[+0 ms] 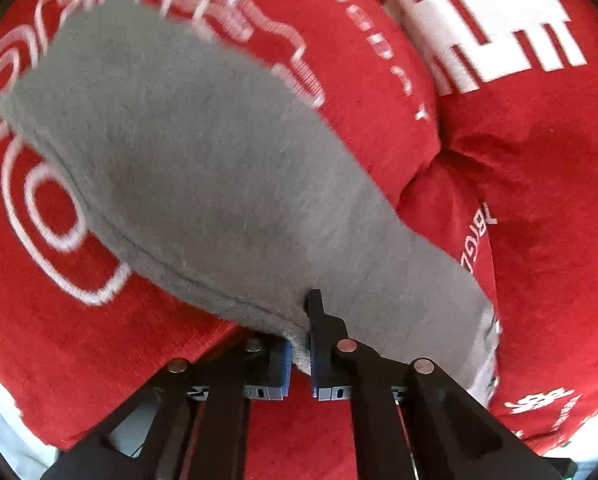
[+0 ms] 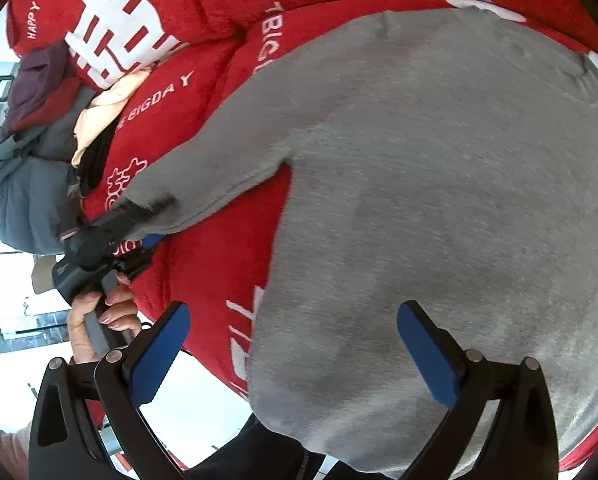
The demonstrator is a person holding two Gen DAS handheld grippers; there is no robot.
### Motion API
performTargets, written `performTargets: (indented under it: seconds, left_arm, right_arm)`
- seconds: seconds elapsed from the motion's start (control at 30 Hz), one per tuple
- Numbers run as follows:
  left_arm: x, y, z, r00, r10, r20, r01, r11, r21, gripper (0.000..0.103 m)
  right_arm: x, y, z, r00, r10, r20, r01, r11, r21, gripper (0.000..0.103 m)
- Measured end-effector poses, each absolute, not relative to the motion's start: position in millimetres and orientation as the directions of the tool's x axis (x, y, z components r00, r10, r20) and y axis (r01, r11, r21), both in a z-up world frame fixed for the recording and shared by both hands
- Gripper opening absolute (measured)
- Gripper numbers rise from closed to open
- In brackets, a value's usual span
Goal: Fold small clothes
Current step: 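Grasp the grey sweater's sleeve cuff with the left gripper, then fold the held sleeve across the sweater body with the left gripper, release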
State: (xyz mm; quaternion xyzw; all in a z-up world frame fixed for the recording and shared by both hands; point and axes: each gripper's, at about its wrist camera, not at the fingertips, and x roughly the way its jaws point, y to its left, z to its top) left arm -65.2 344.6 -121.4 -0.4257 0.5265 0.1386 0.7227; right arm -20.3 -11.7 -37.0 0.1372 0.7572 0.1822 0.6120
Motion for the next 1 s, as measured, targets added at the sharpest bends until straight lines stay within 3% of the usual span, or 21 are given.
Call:
performTargets:
  seconds: [0.2,0.33,0.43,0.67,0.83,0.87,0.93,1.0]
  left_arm:
    - [-38.9,295.8,-42.9,0.507,-0.113,-0.855,-0.394,0.852,-0.346,0.007]
    - [-6.8,228.4,3.2,0.586,-0.179,-0.79,-0.169,0.927,-0.335,0.007]
    - [20.8,146.8,23.1,0.599,-0.299,-0.743,0.03,0.935,-0.353,0.007]
    - [36.2,-19.4,18.4,0.491,-0.479,-0.727,0.305,0.877,-0.371,0.007]
    - [33.0,-88.2,-26.5,0.404,-0.386,-0.829,0.341,0.905,-0.255,0.008]
    - [31.9,-91.9,-32.9,0.392,-0.363,-0.845,0.342,0.91,-0.233,0.013]
    - [27.2,-93.2,-42.1,0.36,-0.328,-0.874,0.342,0.917,-0.203,0.063]
    - [17.1,-78.7,-37.2,0.388,-0.308,-0.869,0.333,0.926,-0.179,0.068]
  right_arm:
    - [-23.8,-13.2,-30.6,-0.184,0.454,-0.872,-0.036,0.883,0.468,0.103]
    - [-25.2,-39.6,-24.5,-0.133,0.47,-0.873,0.012,0.881,0.472,0.103]
    - [-25.5,-69.7,-18.6,-0.085,0.472,-0.878,0.065,0.882,0.468,0.103]
    - [-44.1,-185.2,-2.9,0.061,0.429,-0.901,0.269,0.863,0.428,0.103]
    - [-69.4,-256.9,-3.4,0.113,0.388,-0.915,0.404,0.823,0.399,0.103]
    - [-75.8,-272.1,-4.9,0.119,0.375,-0.919,0.432,0.814,0.388,0.103]
    - [-82.3,-285.7,-6.1,0.123,0.36,-0.925,0.459,0.806,0.375,0.103]
    - [-86.4,-295.3,-7.9,0.123,0.349,-0.929,0.475,0.801,0.363,0.103]
